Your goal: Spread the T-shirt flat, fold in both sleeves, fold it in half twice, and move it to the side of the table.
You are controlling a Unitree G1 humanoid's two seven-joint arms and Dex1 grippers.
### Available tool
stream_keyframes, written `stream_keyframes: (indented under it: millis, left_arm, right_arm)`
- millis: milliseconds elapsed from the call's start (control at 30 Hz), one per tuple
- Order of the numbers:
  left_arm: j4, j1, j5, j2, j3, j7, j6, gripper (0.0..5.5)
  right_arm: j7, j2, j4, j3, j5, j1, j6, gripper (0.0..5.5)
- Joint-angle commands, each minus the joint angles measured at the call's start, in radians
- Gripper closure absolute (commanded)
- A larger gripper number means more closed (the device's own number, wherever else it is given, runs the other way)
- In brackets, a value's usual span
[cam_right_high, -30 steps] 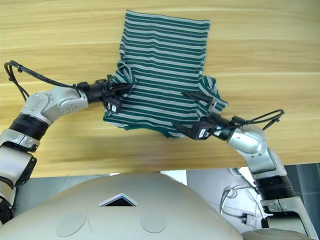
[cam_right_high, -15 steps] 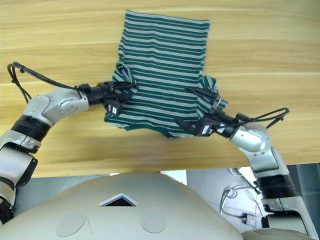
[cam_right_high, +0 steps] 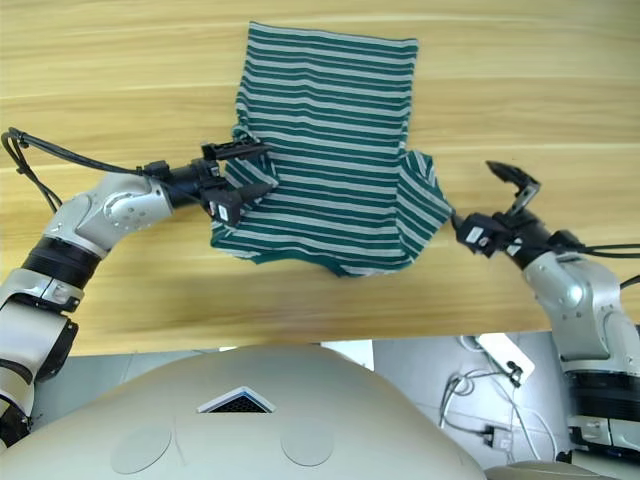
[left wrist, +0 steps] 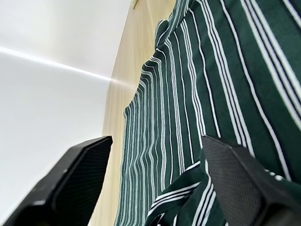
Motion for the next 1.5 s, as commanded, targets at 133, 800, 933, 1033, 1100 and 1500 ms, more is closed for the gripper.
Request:
stream_keyframes:
  millis: [133, 800, 933, 1033, 1100, 1500]
  left_arm:
    - [-0.01, 0.011, 0.021, 0.008, 0.02, 0.009, -0.001, 1.95]
    - [-0.008, 0.014, 0.045, 0.014, 0.024, 0.022, -0.004, 1.91]
    - [-0.002, 0.006, 0.051, 0.012, 0.022, 0.026, -0.005, 1.91]
    - [-0.002, 0.005, 0.052, 0.01, 0.023, 0.027, -0.006, 1.91]
    - [0.001, 0.003, 0.053, 0.009, 0.023, 0.028, -0.007, 1.91]
    - [0.006, 0.001, 0.058, 0.006, 0.022, 0.041, -0.012, 1.91]
  right_arm:
    - [0.034, -0.012, 0.033, 0.088, -0.022, -0.013, -0.003, 0.1]
    - [0.032, -0.029, 0.063, 0.124, -0.003, -0.031, 0.034, 3.79]
    - [0.026, -0.028, 0.085, 0.14, -0.009, -0.054, 0.039, 4.65]
    - [0.025, -0.027, 0.091, 0.147, -0.01, -0.062, 0.034, 5.13]
    - [0.025, -0.026, 0.094, 0.156, -0.007, -0.071, 0.028, 5.46]
    - [-0.036, -0.011, -0.012, 0.08, 0.077, -0.065, -0.052, 5.49]
